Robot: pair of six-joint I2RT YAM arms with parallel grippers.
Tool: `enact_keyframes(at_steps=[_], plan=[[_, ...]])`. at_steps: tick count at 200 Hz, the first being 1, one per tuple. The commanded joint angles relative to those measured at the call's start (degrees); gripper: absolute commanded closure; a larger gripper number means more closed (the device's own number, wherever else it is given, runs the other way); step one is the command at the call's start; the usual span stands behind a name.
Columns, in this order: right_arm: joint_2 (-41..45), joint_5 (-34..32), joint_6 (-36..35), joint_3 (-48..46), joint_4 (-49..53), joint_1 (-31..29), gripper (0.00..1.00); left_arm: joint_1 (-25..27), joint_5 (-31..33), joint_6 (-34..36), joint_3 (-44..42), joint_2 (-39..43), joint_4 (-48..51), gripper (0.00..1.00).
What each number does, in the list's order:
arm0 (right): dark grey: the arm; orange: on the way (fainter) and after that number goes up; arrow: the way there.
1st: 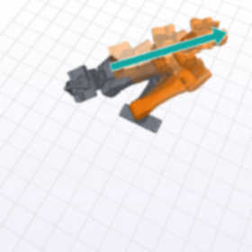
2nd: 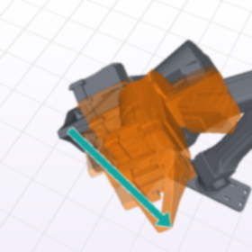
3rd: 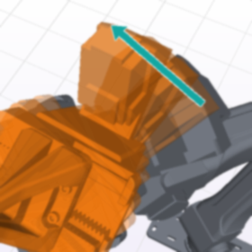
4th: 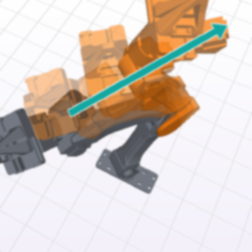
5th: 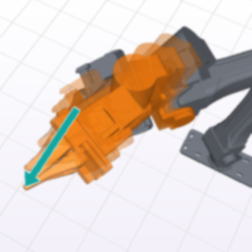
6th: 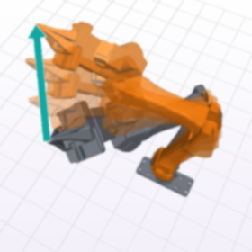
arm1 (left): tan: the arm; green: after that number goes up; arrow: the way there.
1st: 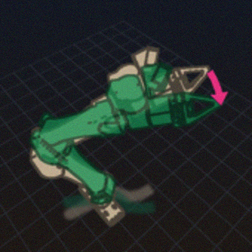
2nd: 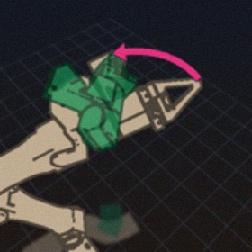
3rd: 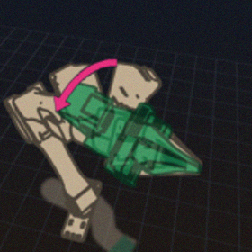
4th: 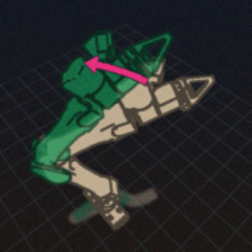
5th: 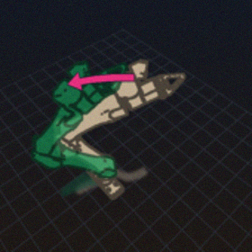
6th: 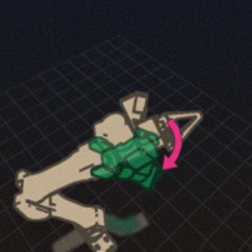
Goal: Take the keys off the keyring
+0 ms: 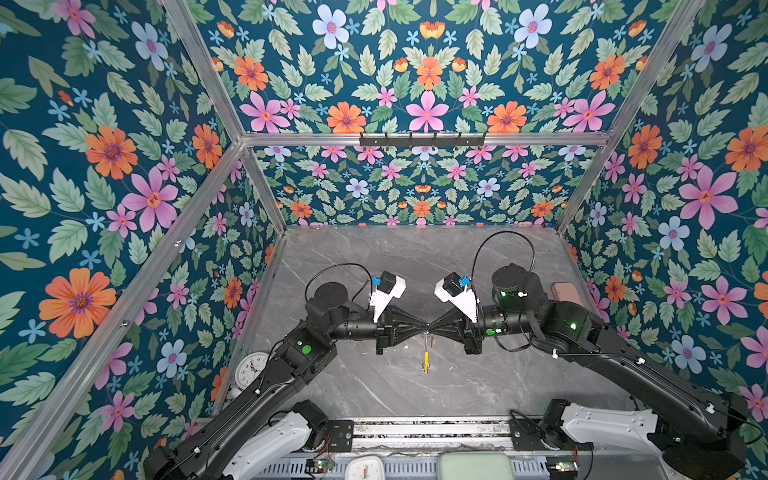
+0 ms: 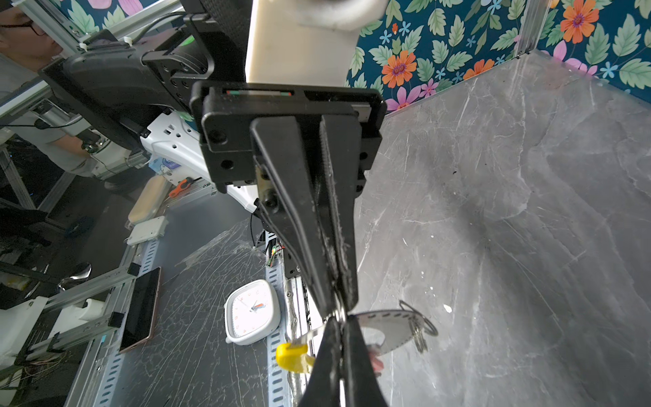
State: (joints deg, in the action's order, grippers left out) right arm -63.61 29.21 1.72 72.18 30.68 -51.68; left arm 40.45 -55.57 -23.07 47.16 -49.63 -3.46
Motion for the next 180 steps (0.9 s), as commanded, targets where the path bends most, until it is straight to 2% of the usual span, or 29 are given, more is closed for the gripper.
enact_keyframes(at_steps=[1,20,42,74,96,130,180], plan=[[-0.2,-0.8,-0.2,0.1,-0.8,0.1,1.0,0.0,-1.8,-0.8,-0.1,-0.1,-4.0,0.94],[-0.3,-0.9,-0.1,0.0,-1.0,0.0,1.0,0.0,-1.5,-0.7,-0.1,0.0,-4.5,1.0],[-0.1,-1.1,0.5,-0.3,-2.0,0.0,1.0,0.0,-0.1,0.1,-0.6,0.7,-5.4,1.0],[2.2,-1.4,1.1,-2.3,-6.6,0.0,0.64,-0.1,2.7,0.9,-1.9,2.6,-7.8,1.0],[4.9,-2.9,1.6,-5.9,-12.0,-0.1,0.53,0.0,4.2,0.7,-3.0,3.7,-10.0,1.0],[8.4,-4.1,3.4,-12.6,-21.6,-0.4,0.5,-0.1,6.7,-1.4,-5.5,4.8,-15.3,1.0],[8.4,-6.1,4.6,-17.1,-27.5,-1.3,0.52,-0.1,9.8,-3.4,-7.6,5.5,-19.3,1.0]])
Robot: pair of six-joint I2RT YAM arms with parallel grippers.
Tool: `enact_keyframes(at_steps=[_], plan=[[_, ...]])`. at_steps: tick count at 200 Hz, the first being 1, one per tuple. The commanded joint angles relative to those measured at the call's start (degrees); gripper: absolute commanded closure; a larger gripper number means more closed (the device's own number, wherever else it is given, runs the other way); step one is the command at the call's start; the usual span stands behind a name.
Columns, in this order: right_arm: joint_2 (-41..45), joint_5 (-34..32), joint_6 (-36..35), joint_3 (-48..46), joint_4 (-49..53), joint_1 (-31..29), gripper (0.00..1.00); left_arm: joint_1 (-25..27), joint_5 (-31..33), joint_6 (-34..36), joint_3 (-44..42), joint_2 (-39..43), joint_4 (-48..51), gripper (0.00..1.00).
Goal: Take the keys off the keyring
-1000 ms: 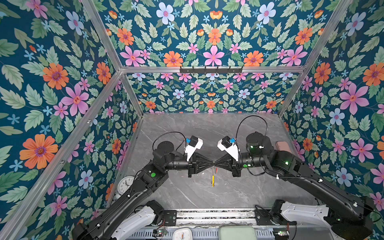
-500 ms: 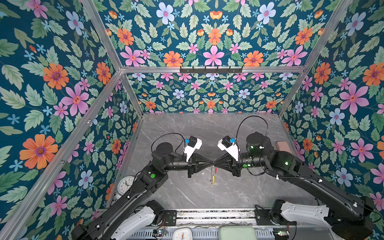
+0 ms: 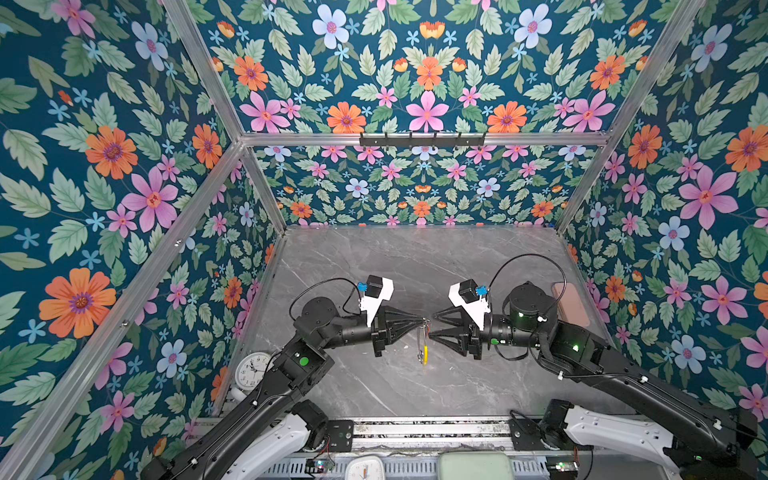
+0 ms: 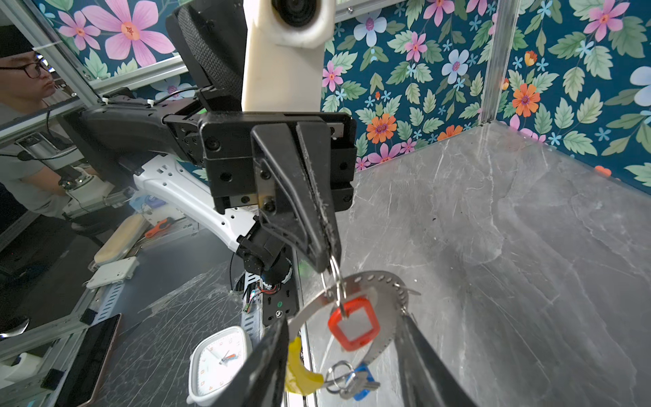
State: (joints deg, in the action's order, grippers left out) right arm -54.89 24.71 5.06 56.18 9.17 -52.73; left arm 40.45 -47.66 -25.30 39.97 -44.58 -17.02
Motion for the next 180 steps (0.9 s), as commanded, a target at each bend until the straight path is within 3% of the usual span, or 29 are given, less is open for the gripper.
enact_keyframes(at_steps=[1,57,114,180], plan=[[-0.3,-1.6,1.3,-1.1,-6.0,-0.3,0.52,0.0,1.9,-1.3,-0.5,0.5,-5.9,1.0],[-1.9,-2.1,1.5,-1.5,-7.8,-0.4,0.62,0.0,1.5,-3.2,-1.4,-0.2,-9.0,1.0],[-3.2,-3.4,1.2,-0.8,-7.0,-0.9,0.63,0.0,1.2,-4.1,-1.7,-0.4,-10.0,1.0],[-2.5,-4.0,0.4,-0.3,-4.9,-1.2,0.8,0.0,2.0,-4.1,-1.9,0.3,-9.4,1.0]])
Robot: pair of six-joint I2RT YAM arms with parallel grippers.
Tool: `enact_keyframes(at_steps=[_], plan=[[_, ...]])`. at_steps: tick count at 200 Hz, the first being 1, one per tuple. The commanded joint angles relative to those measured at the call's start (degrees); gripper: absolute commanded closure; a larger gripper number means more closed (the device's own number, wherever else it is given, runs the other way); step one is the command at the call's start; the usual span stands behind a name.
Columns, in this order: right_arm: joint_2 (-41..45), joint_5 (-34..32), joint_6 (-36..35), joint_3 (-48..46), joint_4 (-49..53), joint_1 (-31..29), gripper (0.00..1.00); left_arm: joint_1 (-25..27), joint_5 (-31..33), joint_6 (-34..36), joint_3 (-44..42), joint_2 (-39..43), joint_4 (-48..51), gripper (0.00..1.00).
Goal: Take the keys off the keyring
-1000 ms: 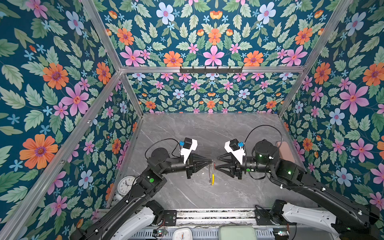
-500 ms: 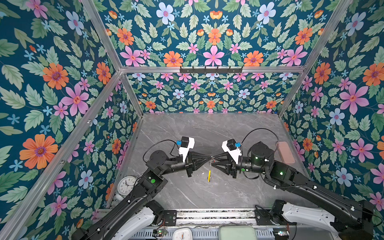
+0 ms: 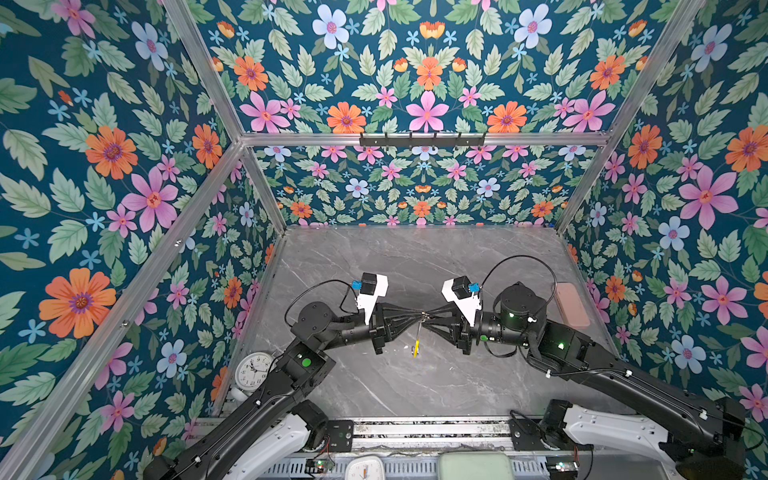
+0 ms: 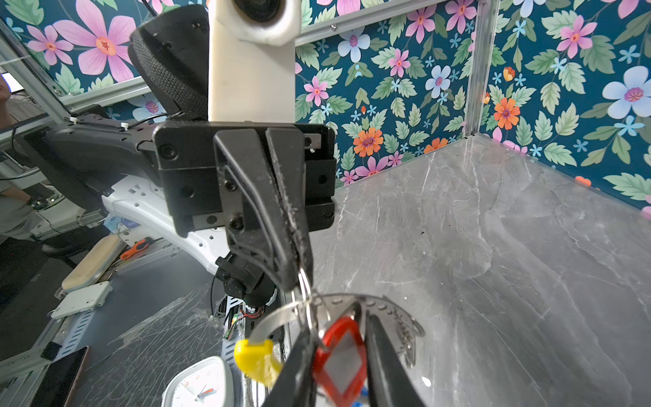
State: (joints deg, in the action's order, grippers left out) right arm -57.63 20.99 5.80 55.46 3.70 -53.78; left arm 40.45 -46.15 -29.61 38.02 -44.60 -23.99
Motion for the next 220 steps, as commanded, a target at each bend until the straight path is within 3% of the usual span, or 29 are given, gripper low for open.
enact_keyframes(at_steps=[1,79,220], plan=[[0.2,-0.3,-0.4,0.4,0.6,-0.1,0.8,-0.1,0.5,0.2,0.1,0.3,-2.5,1.0],[0.2,-0.1,-1.0,0.5,1.6,-0.8,1.0,-0.1,2.4,-1.6,1.0,0.2,-2.9,1.0],[0.5,-2.3,-1.6,-1.8,0.3,-2.7,1.0,0.0,1.8,-1.7,0.8,-0.1,-4.1,1.0]])
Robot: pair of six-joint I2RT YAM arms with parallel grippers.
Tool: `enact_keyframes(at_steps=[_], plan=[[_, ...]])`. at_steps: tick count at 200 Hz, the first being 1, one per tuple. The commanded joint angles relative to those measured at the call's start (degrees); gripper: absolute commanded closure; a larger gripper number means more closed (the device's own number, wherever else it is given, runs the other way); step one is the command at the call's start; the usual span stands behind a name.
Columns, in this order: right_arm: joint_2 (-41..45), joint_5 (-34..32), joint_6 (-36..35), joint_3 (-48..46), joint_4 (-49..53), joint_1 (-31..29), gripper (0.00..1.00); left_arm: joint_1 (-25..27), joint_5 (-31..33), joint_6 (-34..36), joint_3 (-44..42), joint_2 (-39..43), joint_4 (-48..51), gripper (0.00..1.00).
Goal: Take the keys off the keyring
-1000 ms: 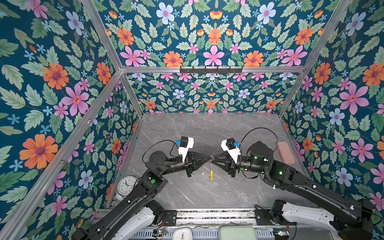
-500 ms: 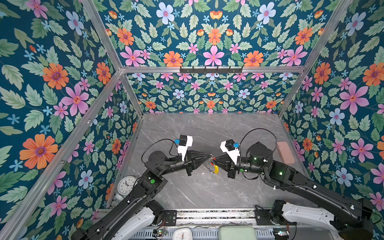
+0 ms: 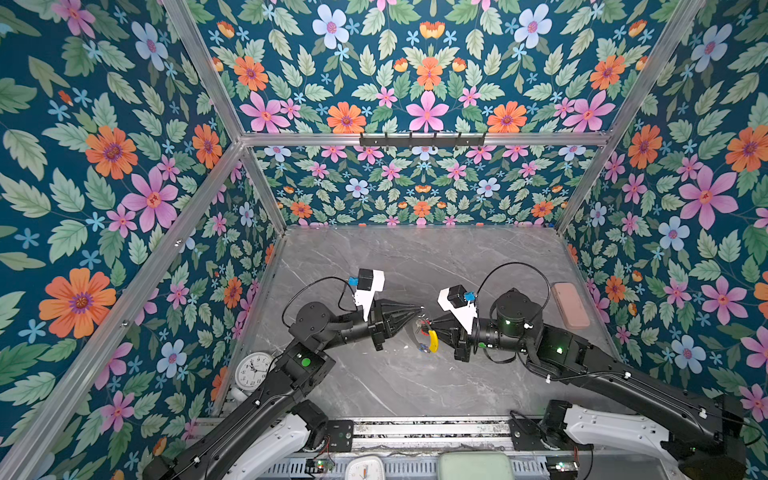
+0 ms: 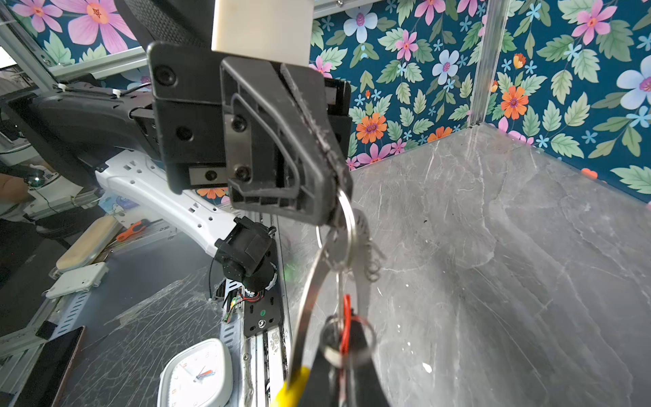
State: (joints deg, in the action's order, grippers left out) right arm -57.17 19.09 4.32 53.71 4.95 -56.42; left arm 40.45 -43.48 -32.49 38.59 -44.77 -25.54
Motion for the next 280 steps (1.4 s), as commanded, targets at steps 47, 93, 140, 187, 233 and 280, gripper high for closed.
enact_keyframes(at_steps=[47,93,140,187,233,280], plan=[[1.5,-1.4,-1.1,0.5,0.5,0.0,0.98,-0.1,-2.2,2.0,0.5,0.4,-1.0,1.0],[2.7,-2.6,-1.0,0.9,1.9,-0.1,1.0,0.0,-0.4,4.5,0.4,1.9,2.9,1.0],[3.7,-1.0,1.8,1.0,5.0,5.5,1.0,0.0,3.7,7.8,-0.7,5.6,9.5,1.0],[1.6,5.6,10.5,-4.3,2.8,16.0,1.0,-0.1,7.0,8.7,-2.5,10.2,13.2,1.0],[-3.3,5.5,15.5,-12.5,0.5,18.0,1.0,-0.1,7.6,8.7,-3.7,11.5,13.0,1.0],[-11.1,4.9,19.5,-18.1,-2.4,17.9,1.0,-0.1,7.8,8.6,-4.3,11.5,12.3,1.0]])
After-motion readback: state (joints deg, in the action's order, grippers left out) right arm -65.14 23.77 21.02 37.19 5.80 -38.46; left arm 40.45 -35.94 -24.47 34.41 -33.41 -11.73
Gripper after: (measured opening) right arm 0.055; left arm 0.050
